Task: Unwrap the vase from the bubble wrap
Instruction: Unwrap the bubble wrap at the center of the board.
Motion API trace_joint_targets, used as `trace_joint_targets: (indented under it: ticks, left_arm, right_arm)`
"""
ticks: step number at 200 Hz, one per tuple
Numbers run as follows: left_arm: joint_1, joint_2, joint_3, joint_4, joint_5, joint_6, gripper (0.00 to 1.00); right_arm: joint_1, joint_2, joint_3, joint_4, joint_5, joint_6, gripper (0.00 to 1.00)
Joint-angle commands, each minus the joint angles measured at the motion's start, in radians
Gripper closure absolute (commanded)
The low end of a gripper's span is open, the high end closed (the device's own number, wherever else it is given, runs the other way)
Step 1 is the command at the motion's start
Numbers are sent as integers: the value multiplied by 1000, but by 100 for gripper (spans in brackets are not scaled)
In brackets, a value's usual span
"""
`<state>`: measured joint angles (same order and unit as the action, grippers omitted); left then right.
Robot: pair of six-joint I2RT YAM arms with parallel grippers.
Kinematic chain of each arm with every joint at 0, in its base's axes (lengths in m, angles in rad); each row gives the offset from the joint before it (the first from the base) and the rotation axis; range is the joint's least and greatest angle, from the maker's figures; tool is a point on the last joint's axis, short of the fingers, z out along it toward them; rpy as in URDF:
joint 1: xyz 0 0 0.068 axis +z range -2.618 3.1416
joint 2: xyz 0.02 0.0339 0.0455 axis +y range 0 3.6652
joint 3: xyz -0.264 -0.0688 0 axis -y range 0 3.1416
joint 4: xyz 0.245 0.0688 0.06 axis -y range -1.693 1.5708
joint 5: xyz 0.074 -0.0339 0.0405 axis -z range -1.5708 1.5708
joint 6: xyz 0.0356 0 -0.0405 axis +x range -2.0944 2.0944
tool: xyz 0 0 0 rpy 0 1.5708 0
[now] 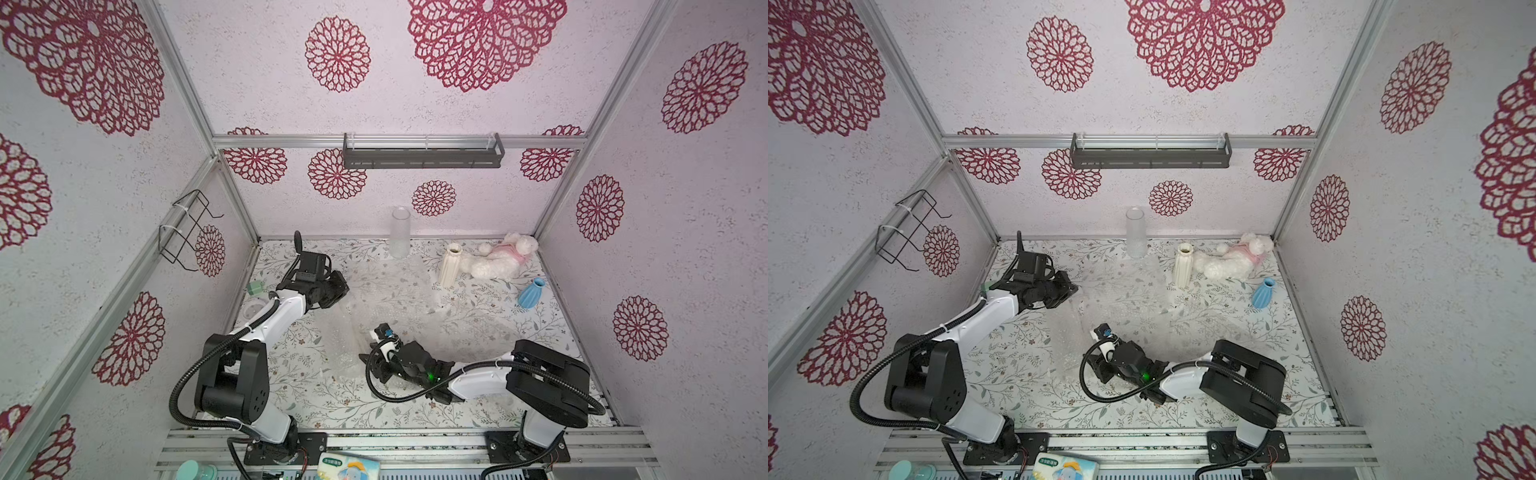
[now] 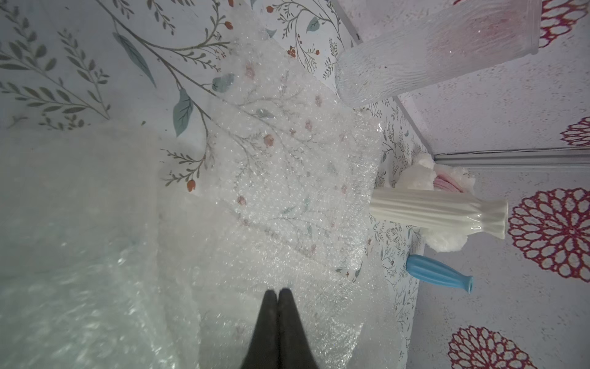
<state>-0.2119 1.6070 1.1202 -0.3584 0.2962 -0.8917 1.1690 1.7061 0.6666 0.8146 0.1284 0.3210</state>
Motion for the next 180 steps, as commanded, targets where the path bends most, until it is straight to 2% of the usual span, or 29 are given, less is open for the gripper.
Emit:
trace_joint_targets:
  ticks: [1, 37, 63, 71, 98, 125, 143, 180]
  left_arm:
    - [-29, 51, 48, 7, -25, -6, 100]
    - [-69, 165, 131, -54, -35, 19, 100]
    - [-83, 226, 172, -72, -10, 23, 96]
    - [-88, 236, 186, -78, -10, 27, 93]
    - [-101, 248, 233, -106, -10, 46, 72]
    - [-103, 267, 315, -206, -38, 93, 52]
    - [-113, 280, 393, -299, -92, 134, 46]
    - [-119, 301, 495, -378, -102, 169, 37]
  right_arm:
    - [4, -59, -8, 60, 42, -20, 52]
    - [4, -83, -25, 64, 58, -24, 52]
    - [4, -101, -35, 61, 70, -27, 52]
    - [4, -104, -37, 61, 73, -28, 52]
    - [3, -105, -41, 60, 83, -27, 52]
    - [2, -131, -56, 69, 105, -34, 52]
    - [-2, -146, -62, 66, 119, -38, 52]
    - [-8, -155, -75, 73, 122, -36, 52]
